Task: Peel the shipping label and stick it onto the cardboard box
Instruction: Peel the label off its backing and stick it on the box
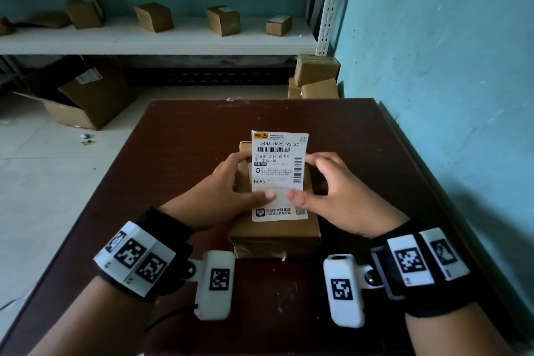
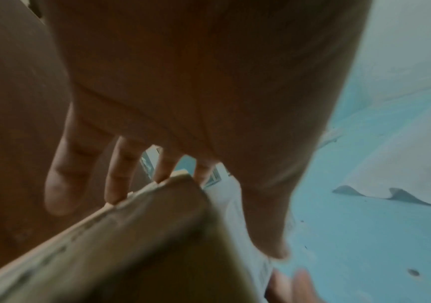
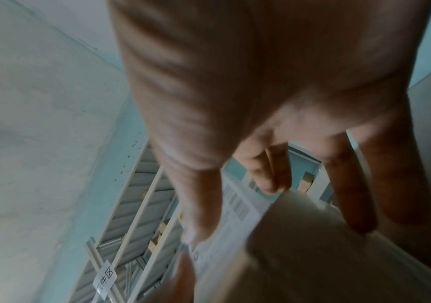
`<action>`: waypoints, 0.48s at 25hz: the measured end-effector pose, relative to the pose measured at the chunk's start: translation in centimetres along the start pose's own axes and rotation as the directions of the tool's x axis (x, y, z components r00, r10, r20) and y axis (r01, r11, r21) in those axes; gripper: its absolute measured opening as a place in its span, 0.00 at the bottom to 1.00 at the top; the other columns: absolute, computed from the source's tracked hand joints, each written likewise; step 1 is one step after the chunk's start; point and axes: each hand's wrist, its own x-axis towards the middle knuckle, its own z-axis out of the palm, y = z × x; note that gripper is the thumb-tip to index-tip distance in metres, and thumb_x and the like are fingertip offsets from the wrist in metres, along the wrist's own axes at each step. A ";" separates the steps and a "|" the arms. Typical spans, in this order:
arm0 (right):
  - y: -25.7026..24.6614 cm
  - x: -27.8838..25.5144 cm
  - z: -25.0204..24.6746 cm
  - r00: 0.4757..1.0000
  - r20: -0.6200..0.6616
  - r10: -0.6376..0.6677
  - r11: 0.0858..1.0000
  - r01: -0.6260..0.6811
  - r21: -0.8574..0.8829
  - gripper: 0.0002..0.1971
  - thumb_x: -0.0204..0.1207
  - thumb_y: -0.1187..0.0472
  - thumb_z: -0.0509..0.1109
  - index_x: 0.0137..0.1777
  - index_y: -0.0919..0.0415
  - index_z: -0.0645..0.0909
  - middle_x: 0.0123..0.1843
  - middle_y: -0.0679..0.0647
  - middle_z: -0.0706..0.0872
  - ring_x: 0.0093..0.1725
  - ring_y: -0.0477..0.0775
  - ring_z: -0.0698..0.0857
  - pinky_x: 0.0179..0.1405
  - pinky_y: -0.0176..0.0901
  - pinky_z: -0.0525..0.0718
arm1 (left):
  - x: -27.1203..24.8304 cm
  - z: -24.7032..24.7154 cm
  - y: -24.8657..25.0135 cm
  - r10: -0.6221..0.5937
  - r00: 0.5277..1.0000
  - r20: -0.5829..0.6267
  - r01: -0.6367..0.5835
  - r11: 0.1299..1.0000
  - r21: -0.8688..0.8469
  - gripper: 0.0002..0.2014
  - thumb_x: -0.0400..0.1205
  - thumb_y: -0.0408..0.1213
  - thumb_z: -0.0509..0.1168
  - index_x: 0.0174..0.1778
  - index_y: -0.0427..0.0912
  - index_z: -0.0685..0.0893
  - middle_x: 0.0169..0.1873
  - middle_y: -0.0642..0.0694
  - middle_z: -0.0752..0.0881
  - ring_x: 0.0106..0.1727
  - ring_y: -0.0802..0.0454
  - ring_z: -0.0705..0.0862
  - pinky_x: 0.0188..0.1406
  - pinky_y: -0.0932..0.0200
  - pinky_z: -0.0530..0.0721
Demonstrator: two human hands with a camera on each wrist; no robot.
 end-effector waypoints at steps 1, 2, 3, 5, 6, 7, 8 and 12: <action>-0.2 0.1 0.4 0.998 -0.070 -0.001 1.000 -0.001 -0.030 0.41 0.73 0.38 0.74 0.81 0.53 0.65 0.78 0.38 0.64 0.68 0.36 0.71 0.62 0.30 0.73 | 0.2 0.3 0.1 -0.001 0.998 -0.065 0.003 1.000 0.017 0.44 0.64 0.69 0.74 0.74 0.66 0.64 0.68 0.55 0.79 0.64 0.55 0.83 0.59 0.55 0.86; -0.3 0.2 0.8 0.992 -0.129 -0.008 0.998 0.000 -0.057 0.37 0.74 0.40 0.74 0.79 0.53 0.67 0.75 0.39 0.67 0.64 0.36 0.74 0.55 0.27 0.75 | 0.3 0.4 0.2 -0.003 0.995 -0.104 0.005 1.000 0.026 0.40 0.67 0.66 0.74 0.72 0.65 0.66 0.67 0.56 0.80 0.63 0.56 0.83 0.59 0.53 0.86; -0.3 0.2 1.1 0.986 -0.169 -0.015 0.998 0.005 -0.058 0.34 0.75 0.43 0.75 0.78 0.51 0.69 0.73 0.39 0.69 0.63 0.37 0.76 0.52 0.26 0.75 | 0.4 0.4 0.2 -0.010 0.994 -0.108 0.013 1.000 0.028 0.36 0.70 0.62 0.75 0.72 0.64 0.67 0.67 0.56 0.81 0.62 0.56 0.84 0.59 0.51 0.87; -0.1 0.2 1.1 0.982 -0.189 -0.017 1.000 0.020 0.013 0.30 0.75 0.50 0.77 0.76 0.48 0.71 0.72 0.38 0.74 0.67 0.39 0.78 0.62 0.32 0.78 | 0.2 -0.1 0.1 -0.011 0.998 -0.068 0.010 1.000 -0.019 0.33 0.76 0.49 0.76 0.75 0.61 0.68 0.63 0.57 0.84 0.58 0.58 0.87 0.55 0.55 0.88; 0.1 0.2 0.9 0.983 -0.184 -0.009 0.998 0.019 0.056 0.29 0.75 0.52 0.77 0.75 0.47 0.71 0.72 0.38 0.75 0.68 0.41 0.79 0.67 0.41 0.80 | 0.0 -0.5 0.1 -0.011 0.999 -0.039 0.008 0.997 -0.076 0.32 0.78 0.44 0.75 0.76 0.61 0.69 0.60 0.57 0.86 0.55 0.58 0.89 0.49 0.59 0.88; 0.3 0.2 0.8 0.985 -0.174 0.008 0.996 0.008 0.088 0.28 0.75 0.54 0.77 0.74 0.45 0.72 0.72 0.37 0.77 0.68 0.43 0.81 0.69 0.49 0.82 | -0.2 -0.8 0.0 -0.005 1.000 -0.017 0.003 0.992 -0.125 0.32 0.79 0.39 0.74 0.76 0.60 0.69 0.59 0.55 0.87 0.52 0.59 0.90 0.44 0.61 0.88; 0.3 0.1 0.6 0.986 -0.167 0.027 0.994 -0.009 0.109 0.27 0.76 0.54 0.76 0.74 0.44 0.72 0.72 0.37 0.78 0.66 0.46 0.83 0.68 0.54 0.83 | -0.3 -1.0 -0.1 -0.003 1.000 -0.005 0.002 0.988 -0.156 0.31 0.80 0.37 0.74 0.76 0.61 0.70 0.59 0.54 0.88 0.51 0.58 0.91 0.41 0.61 0.88; -0.5 -0.1 1.1 0.974 -0.224 0.032 0.998 -0.019 0.062 0.32 0.73 0.42 0.75 0.75 0.45 0.71 0.71 0.36 0.77 0.66 0.39 0.80 0.62 0.43 0.83 | -0.3 -0.3 0.6 -0.041 0.999 -0.027 0.035 0.981 -0.193 0.27 0.78 0.47 0.74 0.71 0.62 0.72 0.59 0.56 0.88 0.55 0.57 0.90 0.46 0.56 0.89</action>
